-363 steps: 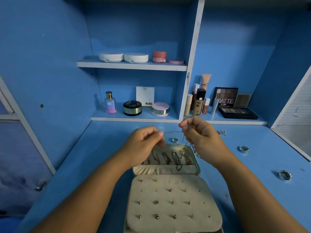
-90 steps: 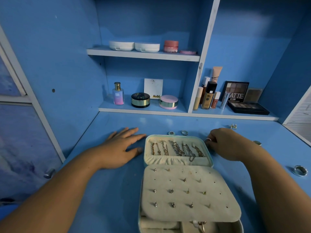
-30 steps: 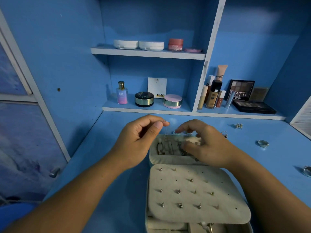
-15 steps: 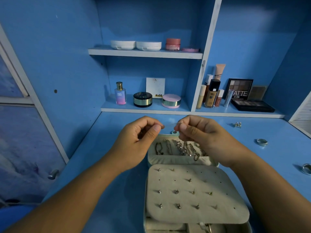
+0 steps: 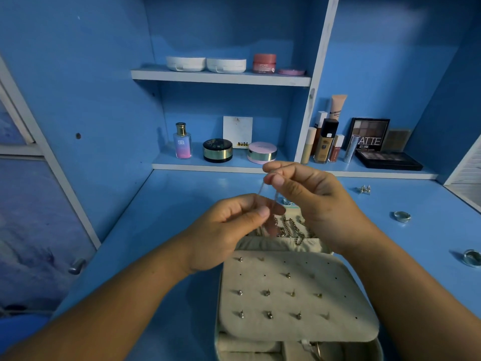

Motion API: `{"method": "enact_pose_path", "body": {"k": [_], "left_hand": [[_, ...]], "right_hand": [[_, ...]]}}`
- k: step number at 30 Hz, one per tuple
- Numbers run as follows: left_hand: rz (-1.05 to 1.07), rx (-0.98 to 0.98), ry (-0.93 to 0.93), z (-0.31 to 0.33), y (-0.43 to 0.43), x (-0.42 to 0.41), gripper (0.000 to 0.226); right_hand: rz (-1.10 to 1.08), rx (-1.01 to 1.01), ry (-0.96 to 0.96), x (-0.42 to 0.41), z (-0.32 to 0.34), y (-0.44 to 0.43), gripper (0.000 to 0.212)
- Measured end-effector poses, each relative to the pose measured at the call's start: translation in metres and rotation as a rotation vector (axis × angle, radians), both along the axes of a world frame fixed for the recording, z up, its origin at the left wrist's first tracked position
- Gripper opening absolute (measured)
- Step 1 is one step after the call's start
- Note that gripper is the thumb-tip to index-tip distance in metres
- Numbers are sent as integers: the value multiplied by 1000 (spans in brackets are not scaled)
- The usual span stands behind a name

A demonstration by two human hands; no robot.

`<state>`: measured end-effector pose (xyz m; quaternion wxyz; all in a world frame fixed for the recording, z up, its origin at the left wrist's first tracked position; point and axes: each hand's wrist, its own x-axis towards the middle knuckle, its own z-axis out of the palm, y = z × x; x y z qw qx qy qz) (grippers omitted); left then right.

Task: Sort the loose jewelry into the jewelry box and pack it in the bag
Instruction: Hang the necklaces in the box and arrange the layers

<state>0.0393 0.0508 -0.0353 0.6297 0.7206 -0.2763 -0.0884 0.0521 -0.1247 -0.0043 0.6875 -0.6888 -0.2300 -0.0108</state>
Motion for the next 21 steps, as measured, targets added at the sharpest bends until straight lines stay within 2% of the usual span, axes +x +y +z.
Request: {"method": "enact_pose_path", "body": {"k": [2,6,8,10,13,15,18,21], "left_hand": [[93,21,-20,-1,0,1,27],[234,102,-37,-5,5,6,34],[266,138,-40,-6,6,8,33],[294,178,-41,-7,7,10,31],[318,187,-31,-7,8,10,31],[335,194,-11,-5,9,10,33],[430,224,21,-2,15,12,29],[539,267,69,0,19,13,28]], "right_hand": [[-79,23,49,4,-1,-4,22],[-207,35,207,14,-8,-11,20],[-178,167,332,18,-8,-12,26],[-103,284,443,18,-7,-13,22],[-34,348,483,18,-6,-14,14],[-115,224,402,20,-10,-15,18],[-406,-278,126,24,-16,-18,22],[-458,-471,46,28,-24,-18,24]]}}
